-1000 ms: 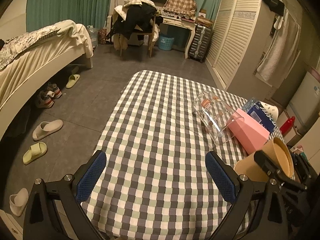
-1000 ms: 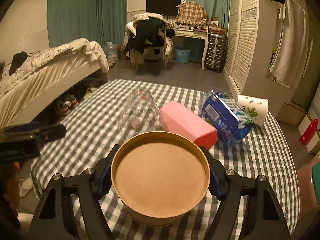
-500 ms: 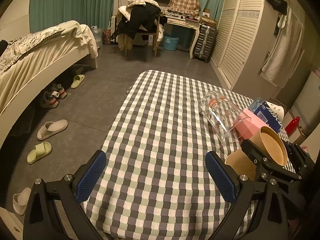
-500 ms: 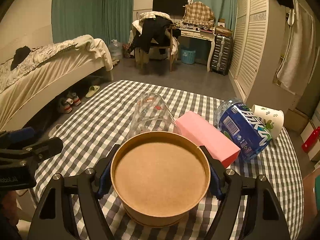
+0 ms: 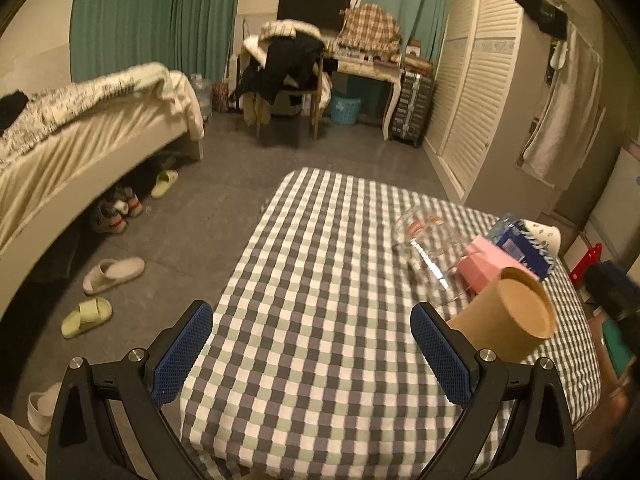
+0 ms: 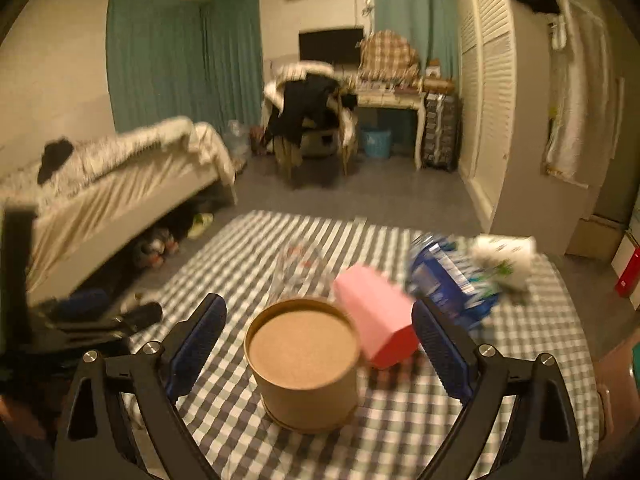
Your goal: Flip cup upside down
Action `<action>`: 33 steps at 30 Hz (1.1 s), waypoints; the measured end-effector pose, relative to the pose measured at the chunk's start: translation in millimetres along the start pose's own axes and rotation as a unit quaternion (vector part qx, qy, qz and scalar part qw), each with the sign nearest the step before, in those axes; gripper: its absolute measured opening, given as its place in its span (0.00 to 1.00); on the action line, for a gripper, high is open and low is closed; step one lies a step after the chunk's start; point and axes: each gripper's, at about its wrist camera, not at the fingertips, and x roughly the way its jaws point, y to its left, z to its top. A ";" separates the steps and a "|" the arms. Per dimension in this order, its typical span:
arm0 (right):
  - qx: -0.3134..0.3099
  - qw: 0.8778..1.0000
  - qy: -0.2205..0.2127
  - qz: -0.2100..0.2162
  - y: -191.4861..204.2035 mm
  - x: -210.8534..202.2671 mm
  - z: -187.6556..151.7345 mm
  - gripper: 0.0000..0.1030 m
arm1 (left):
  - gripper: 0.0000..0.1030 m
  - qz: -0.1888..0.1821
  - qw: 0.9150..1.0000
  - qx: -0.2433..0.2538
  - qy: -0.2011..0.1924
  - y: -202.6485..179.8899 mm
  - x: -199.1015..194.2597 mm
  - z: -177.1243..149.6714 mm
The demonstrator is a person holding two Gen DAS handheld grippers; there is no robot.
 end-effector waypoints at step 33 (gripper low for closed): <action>0.013 0.998 -0.034 -0.051 -65.6 -62.1 -47.4 1.00 | 0.99 -0.010 0.988 0.079 -0.131 -83.4 -81.0 -46.5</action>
